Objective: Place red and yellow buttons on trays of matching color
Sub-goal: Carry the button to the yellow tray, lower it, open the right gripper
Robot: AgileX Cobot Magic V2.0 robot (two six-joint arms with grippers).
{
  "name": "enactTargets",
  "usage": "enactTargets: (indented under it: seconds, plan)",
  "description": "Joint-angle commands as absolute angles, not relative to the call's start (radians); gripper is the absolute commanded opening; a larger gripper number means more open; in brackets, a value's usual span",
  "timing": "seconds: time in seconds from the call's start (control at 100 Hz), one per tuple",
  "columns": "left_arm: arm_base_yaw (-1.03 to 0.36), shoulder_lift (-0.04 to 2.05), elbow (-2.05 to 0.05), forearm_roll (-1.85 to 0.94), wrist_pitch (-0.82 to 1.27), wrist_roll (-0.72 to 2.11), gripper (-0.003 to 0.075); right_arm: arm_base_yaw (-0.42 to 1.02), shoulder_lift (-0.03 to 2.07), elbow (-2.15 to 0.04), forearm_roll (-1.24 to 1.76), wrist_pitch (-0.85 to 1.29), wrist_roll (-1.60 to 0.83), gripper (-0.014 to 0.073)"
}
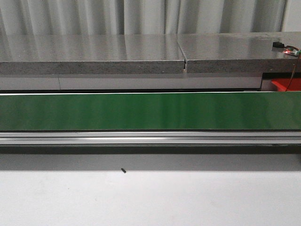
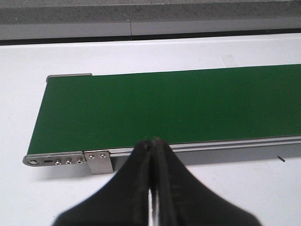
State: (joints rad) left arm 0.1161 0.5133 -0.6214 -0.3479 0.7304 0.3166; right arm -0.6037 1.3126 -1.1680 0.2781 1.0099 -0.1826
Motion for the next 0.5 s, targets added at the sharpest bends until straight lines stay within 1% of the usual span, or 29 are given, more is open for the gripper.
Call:
enactTargets:
  seconds: [0.0, 0.3, 0.49]
  plan:
    - [0.112, 0.515, -0.65, -0.374, 0.667, 0.313, -0.002, -0.637, 1.314, -1.19, 0.33, 0.952, -0.216, 0.0244]
    - [0.112, 0.515, -0.65, -0.374, 0.667, 0.313, -0.002, -0.684, 1.467, -1.19, 0.33, 0.928, -0.231, 0.0244]
    - [0.112, 0.515, -0.65, -0.374, 0.667, 0.313, -0.002, -0.699, 1.528, -1.181, 0.33, 0.884, -0.251, 0.0244]
